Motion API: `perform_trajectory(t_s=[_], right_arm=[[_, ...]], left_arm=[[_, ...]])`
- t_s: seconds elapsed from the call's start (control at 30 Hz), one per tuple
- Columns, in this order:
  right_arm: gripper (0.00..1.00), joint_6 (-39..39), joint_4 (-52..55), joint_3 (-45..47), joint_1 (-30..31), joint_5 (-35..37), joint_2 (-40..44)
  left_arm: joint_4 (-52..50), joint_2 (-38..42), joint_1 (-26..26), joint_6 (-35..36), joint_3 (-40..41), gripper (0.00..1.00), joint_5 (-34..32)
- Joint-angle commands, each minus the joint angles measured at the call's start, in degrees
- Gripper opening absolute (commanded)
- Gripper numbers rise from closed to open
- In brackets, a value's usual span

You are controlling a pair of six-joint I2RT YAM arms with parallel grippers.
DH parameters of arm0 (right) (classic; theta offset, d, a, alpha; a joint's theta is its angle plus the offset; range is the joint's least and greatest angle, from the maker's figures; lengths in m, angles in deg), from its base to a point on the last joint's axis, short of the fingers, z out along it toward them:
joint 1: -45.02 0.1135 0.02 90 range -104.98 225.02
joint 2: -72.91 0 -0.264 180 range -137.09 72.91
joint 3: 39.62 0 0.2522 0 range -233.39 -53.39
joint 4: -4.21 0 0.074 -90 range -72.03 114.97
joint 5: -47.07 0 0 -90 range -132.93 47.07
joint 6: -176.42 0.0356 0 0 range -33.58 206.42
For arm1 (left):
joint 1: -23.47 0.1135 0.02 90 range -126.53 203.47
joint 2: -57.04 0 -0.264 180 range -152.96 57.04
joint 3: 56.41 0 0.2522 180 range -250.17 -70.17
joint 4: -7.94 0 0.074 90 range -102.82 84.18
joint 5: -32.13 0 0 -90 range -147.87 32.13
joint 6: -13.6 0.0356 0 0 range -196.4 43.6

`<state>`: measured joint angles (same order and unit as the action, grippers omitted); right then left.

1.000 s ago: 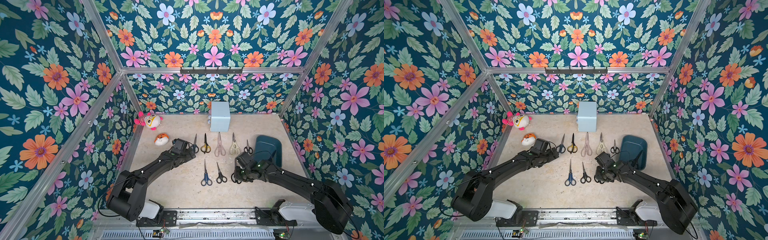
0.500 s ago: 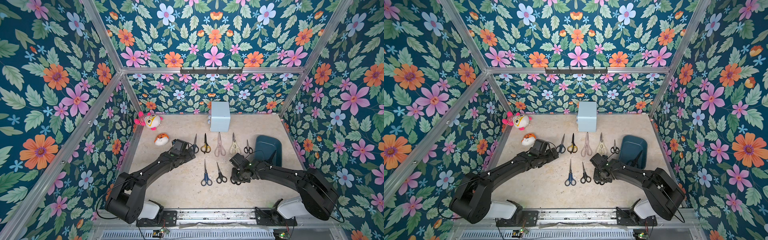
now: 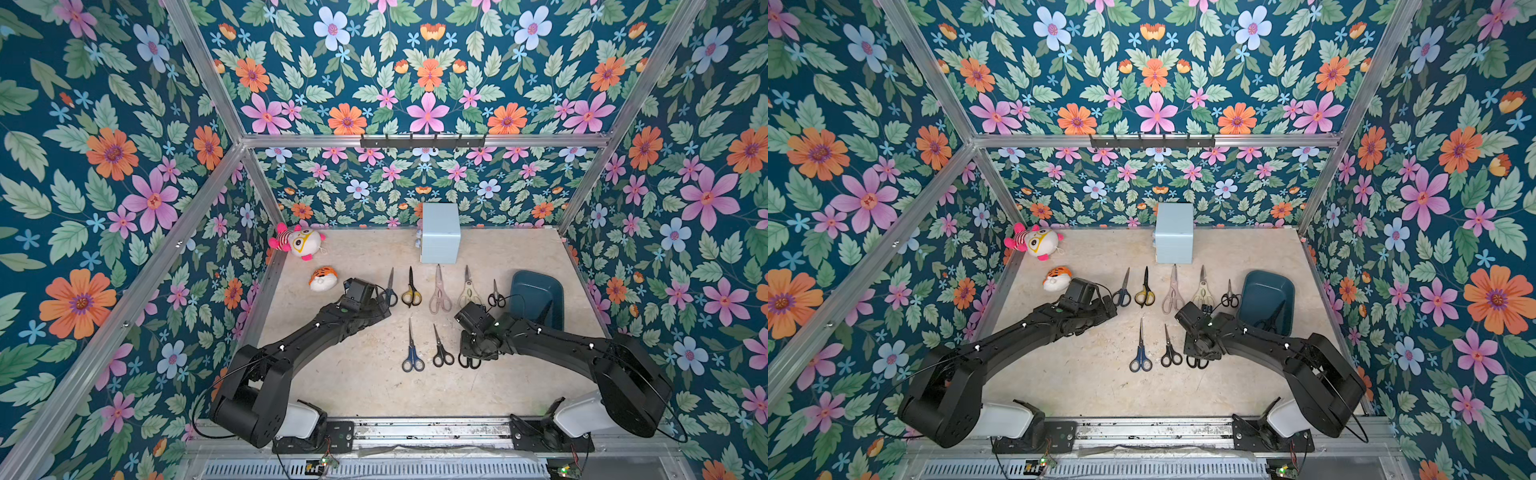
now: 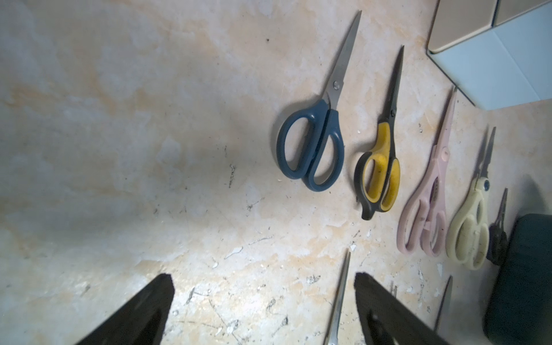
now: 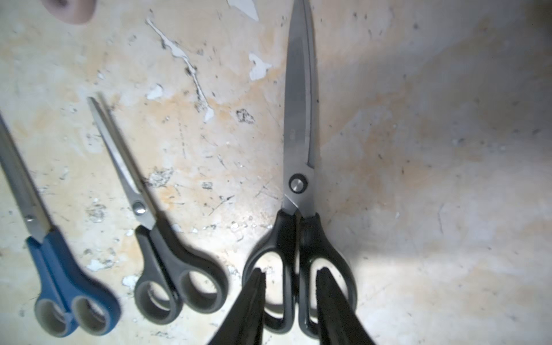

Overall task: Take the scissors out of the storage box
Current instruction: Place the scissors at the center of the board, then pick up the scissors from the storage box.

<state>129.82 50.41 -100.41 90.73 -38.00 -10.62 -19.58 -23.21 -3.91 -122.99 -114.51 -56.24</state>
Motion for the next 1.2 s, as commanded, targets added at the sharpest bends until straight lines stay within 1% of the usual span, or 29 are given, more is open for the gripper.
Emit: perform_trajectory(t_s=[0.0, 0.1, 0.27, 0.37, 0.53, 0.63, 0.73, 0.87, 1.03, 1.17], right_arm=[[0.36, -0.1, 5.2, -2.8, 0.0, 3.6, 1.5], [0.37, -0.7, 9.5, -6.5, -1.5, 5.9, 2.8], [0.37, -3.0, 12.7, -10.0, -9.3, 5.4, 5.6], [0.37, -6.3, 13.9, -11.4, -16.1, 5.3, 7.3], [0.37, -11.8, 17.0, -12.5, -31.0, 4.9, 6.9], [0.37, -14.0, 16.8, -12.0, -37.9, 5.6, 5.9], [0.37, -15.0, 14.3, -11.0, -43.1, 4.9, 4.4], [0.37, -15.2, 10.2, -9.7, -46.7, 2.7, 1.1], [0.37, -15.8, 7.3, -9.7, -47.0, 2.8, -4.7], [0.37, -16.0, 5.7, -9.4, -47.1, 2.8, -8.0]], left_arm=[[-0.5, 0.0, 0.0, 1.5, -0.8, 0.99, 0.0], [-0.1, -0.1, 0.0, 2.1, -1.4, 0.99, 1.0], [0.6, -1.6, -0.2, 3.5, -3.0, 0.98, 2.9], [1.1, -2.7, -0.6, 4.2, -3.9, 0.98, 3.8], [2.1, -4.3, -1.2, 4.8, -4.6, 0.98, 4.3], [2.8, -5.2, -1.3, 4.9, -4.6, 0.98, 4.3], [2.9, -6.3, -1.3, 5.3, -4.9, 0.98, 4.5], [2.5, -8.0, -1.3, 6.3, -5.9, 0.98, 4.5], [0.2, -9.9, -1.3, 8.1, -8.6, 0.98, 3.7], [-0.3, -9.8, -1.3, 8.2, -9.0, 0.99, 2.3]])
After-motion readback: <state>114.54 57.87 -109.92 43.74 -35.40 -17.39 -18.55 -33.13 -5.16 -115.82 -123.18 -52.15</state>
